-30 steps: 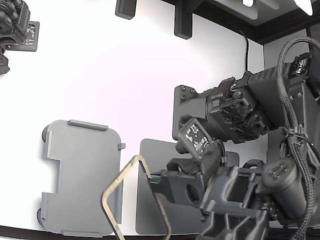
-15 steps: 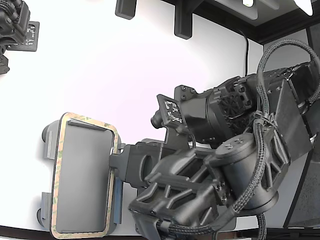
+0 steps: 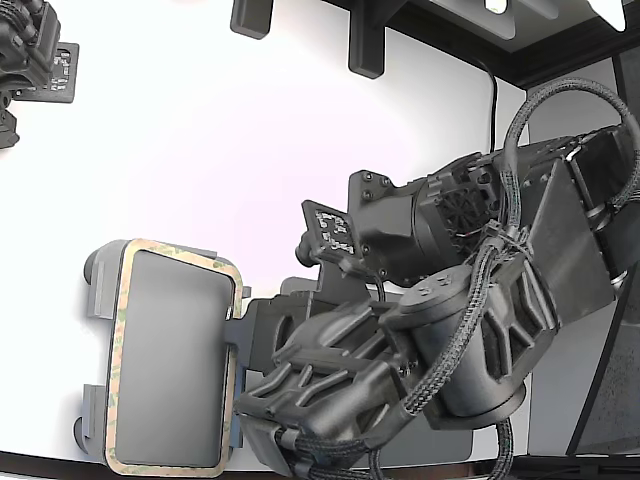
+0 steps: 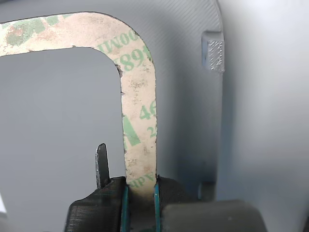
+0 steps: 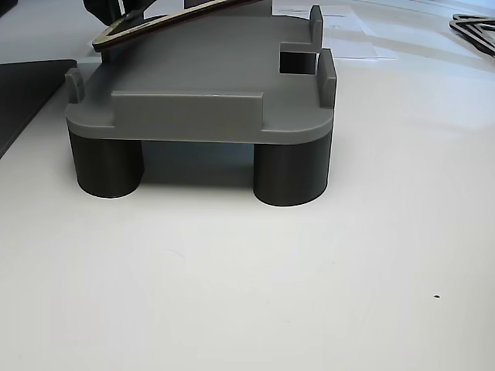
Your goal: Move top rectangular frame to the holder.
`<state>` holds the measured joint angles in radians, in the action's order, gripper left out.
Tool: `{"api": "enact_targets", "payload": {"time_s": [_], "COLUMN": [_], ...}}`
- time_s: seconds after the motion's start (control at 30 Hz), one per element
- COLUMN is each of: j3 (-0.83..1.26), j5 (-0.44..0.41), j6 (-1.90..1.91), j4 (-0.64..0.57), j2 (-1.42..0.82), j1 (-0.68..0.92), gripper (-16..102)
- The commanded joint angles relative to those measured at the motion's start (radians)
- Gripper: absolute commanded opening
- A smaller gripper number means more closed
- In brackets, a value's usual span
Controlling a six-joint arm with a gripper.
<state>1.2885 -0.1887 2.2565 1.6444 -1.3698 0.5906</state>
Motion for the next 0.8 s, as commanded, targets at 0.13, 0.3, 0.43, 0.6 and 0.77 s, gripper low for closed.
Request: {"api": "enact_targets", "payload": {"time_s": [0.13,0.3,0.43,0.6,0.77], "j3": [0.011,0.003,-0.014,0.003,0.032], "j5": [0.012,0.012,0.017,0.031,0.035], "j6": [-0.038,-0.041,-0.046,-0.049,-0.051], "j4": [0.0,-0.005,-0.003,-0.012,-0.023], "j2": [-0.034,-0.025,-0.009,-0.006,-0.02], "j1": [-0.037,-0.04,-0.04,-0.04,-0.041], "gripper": [-10,-11,-10,-11,-10]}}
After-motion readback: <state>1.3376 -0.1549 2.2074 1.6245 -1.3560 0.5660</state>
